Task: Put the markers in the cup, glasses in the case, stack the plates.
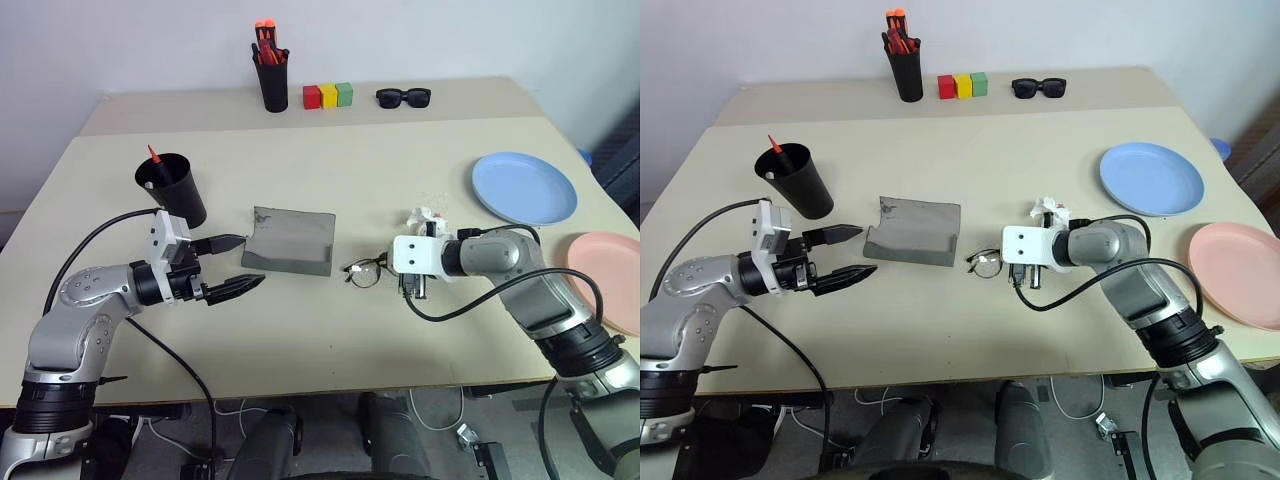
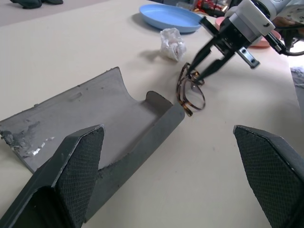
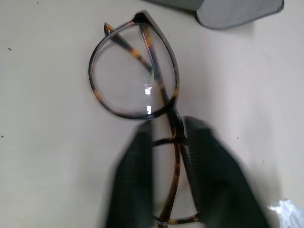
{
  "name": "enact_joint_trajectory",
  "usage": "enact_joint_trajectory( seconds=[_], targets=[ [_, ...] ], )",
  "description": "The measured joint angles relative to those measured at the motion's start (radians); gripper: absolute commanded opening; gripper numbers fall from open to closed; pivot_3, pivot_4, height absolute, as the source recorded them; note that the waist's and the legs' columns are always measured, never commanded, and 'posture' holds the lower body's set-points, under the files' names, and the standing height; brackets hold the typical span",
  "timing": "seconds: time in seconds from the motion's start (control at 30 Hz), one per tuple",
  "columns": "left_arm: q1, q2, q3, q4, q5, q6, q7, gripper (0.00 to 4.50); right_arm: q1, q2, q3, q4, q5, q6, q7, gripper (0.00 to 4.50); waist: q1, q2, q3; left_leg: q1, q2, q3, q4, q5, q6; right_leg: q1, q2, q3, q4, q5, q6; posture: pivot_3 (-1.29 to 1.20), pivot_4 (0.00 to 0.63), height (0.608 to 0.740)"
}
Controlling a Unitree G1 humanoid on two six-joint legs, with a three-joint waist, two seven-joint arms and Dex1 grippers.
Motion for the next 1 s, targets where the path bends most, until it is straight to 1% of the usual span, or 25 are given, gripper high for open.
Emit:
enact_joint_trajectory(
  seconds=[0.27, 0.33, 0.4, 0.5, 0.6, 0.67, 0.73, 0.87, 0.93, 1.0],
  targets=[
    [0.000, 0.000, 0.000, -0.008, -0.007, 0.004, 0.023, 4.50, -0.007, 0.007, 0.002, 0.001, -0.001, 0.001, 0.020, 0.04, 0.000, 0.000, 0.000, 0.000, 0.000, 0.000, 0.000, 0.000, 0.000, 0.000, 0.000, 0.000, 0.000, 0.000, 0.000, 0.00, 0.150, 0.740],
    [0.001, 0.000, 0.001, -0.008, -0.009, 0.006, 0.030, 4.50, -0.017, 0.025, -0.013, 0.001, 0.027, 0.039, 0.028, 0.04, -0.001, 0.000, 0.000, 0.000, 0.000, 0.000, 0.000, 0.000, 0.000, 0.000, 0.000, 0.000, 0.000, 0.000, 0.000, 0.00, 0.150, 0.740],
    [0.002, 0.000, 0.005, -0.009, -0.014, 0.006, 0.037, 4.50, -0.041, 0.065, -0.046, -0.001, 0.084, 0.104, 0.030, 0.04, -0.003, 0.000, 0.000, 0.000, 0.000, 0.000, 0.000, 0.000, 0.000, 0.000, 0.000, 0.000, 0.000, 0.000, 0.000, 0.00, 0.150, 0.740],
    [0.011, 0.002, 0.033, -0.009, -0.028, 0.005, 0.044, 4.50, -0.121, 0.136, -0.119, -0.019, 0.191, 0.237, 0.024, 0.04, -0.003, 0.000, 0.000, 0.000, 0.001, -0.001, 0.000, 0.000, 0.000, -0.001, 0.000, 0.000, 0.000, 0.000, 0.000, 0.00, 0.150, 0.740],
    [0.023, 0.013, 0.069, -0.011, -0.047, 0.005, 0.052, 4.50, -0.201, 0.221, -0.188, -0.057, 0.287, 0.364, -0.018, 0.04, -0.001, 0.000, 0.000, 0.000, 0.001, -0.003, -0.001, 0.000, 0.000, -0.001, 0.000, 0.000, 0.000, 0.000, 0.000, 0.00, 0.150, 0.740],
    [0.044, 0.025, 0.102, -0.017, -0.061, 0.004, 0.053, 4.50, -0.247, 0.314, -0.223, -0.078, 0.356, 0.448, -0.069, 0.04, -0.003, 0.001, 0.000, 0.000, 0.001, -0.004, -0.002, 0.000, 0.000, -0.001, 0.000, 0.000, 0.000, 0.000, 0.000, 0.00, 0.150, 0.740],
    [0.061, 0.040, 0.124, -0.017, -0.063, 0.001, 0.054, 4.50, -0.275, 0.416, -0.230, -0.086, 0.397, 0.502, -0.130, 0.04, -0.006, 0.001, 0.000, 0.000, 0.001, -0.004, -0.002, 0.000, 0.000, -0.002, 0.000, 0.000, 0.000, 0.000, -0.001, 0.00, 0.150, 0.740],
    [0.070, 0.045, 0.142, -0.017, -0.064, -0.002, 0.060, 4.50, -0.314, 0.584, -0.201, -0.058, 0.432, 0.528, -0.232, 0.04, -0.003, 0.001, 0.000, 0.000, 0.001, -0.004, -0.002, 0.000, 0.000, -0.002, 0.000, 0.000, 0.001, 0.001, -0.001, 0.00, 0.150, 0.740],
    [0.079, 0.045, 0.147, -0.019, -0.067, -0.002, 0.064, 4.50, -0.331, 0.645, -0.181, -0.004, 0.428, 0.499, -0.286, 0.04, -0.002, 0.001, 0.000, 0.000, 0.000, -0.004, -0.002, 0.000, 0.000, -0.002, 0.000, 0.000, 0.001, 0.001, -0.001, 0.00, 0.150, 0.740],
    [0.088, 0.045, 0.147, -0.024, -0.068, -0.002, 0.069, 4.50, -0.330, 0.668, -0.161, 0.042, 0.410, 0.466, -0.321, 0.04, -0.002, 0.001, 0.000, 0.000, 0.000, -0.003, -0.002, 0.000, 0.000, -0.002, 0.000, 0.000, 0.001, 0.001, -0.001, 0.00, 0.150, 0.740]
  ],
)
